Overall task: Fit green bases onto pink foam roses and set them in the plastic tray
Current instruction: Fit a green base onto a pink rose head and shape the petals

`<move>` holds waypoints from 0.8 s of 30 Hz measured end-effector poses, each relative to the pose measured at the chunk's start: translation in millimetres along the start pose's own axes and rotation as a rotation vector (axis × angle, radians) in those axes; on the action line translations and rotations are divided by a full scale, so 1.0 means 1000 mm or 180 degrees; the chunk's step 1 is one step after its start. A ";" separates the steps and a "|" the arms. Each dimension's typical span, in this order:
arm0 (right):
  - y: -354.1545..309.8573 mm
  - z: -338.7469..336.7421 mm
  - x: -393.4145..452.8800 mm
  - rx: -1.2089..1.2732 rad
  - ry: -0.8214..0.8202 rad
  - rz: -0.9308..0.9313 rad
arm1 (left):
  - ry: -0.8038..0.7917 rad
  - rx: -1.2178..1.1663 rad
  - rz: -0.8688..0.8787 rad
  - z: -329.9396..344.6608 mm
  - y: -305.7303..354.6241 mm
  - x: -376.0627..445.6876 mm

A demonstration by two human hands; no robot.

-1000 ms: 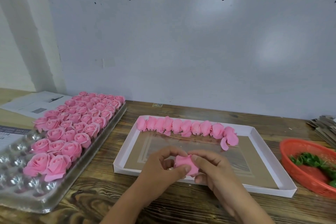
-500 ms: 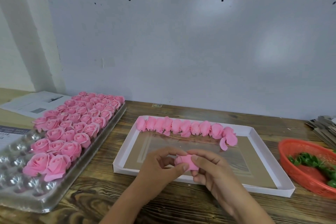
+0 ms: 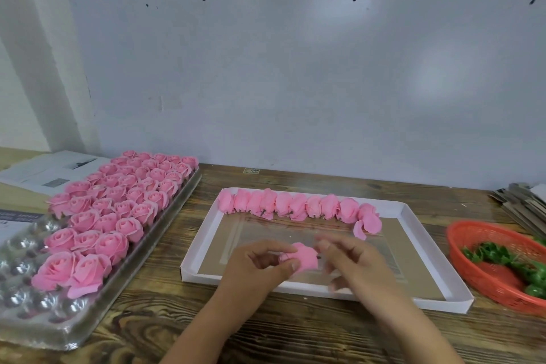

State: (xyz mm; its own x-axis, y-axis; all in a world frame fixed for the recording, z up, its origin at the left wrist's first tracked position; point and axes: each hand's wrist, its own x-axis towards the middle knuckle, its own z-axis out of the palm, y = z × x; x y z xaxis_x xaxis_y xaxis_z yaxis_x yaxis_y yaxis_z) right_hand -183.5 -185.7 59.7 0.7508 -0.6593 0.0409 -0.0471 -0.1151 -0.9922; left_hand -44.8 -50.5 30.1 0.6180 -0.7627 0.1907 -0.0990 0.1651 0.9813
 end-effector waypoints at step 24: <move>0.033 -0.245 0.053 -0.2267 0.1432 0.1621 | -0.0089 -0.0011 -0.0232 0.005 0.009 -0.005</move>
State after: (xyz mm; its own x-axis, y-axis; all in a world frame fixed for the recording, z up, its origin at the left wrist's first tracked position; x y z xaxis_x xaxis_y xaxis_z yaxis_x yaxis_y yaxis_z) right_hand -306.8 -406.3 58.0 0.2166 -0.9587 -0.1845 -0.7922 -0.0622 -0.6071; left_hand -52.4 -48.3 37.8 0.6015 -0.7899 0.1194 -0.0519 0.1105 0.9925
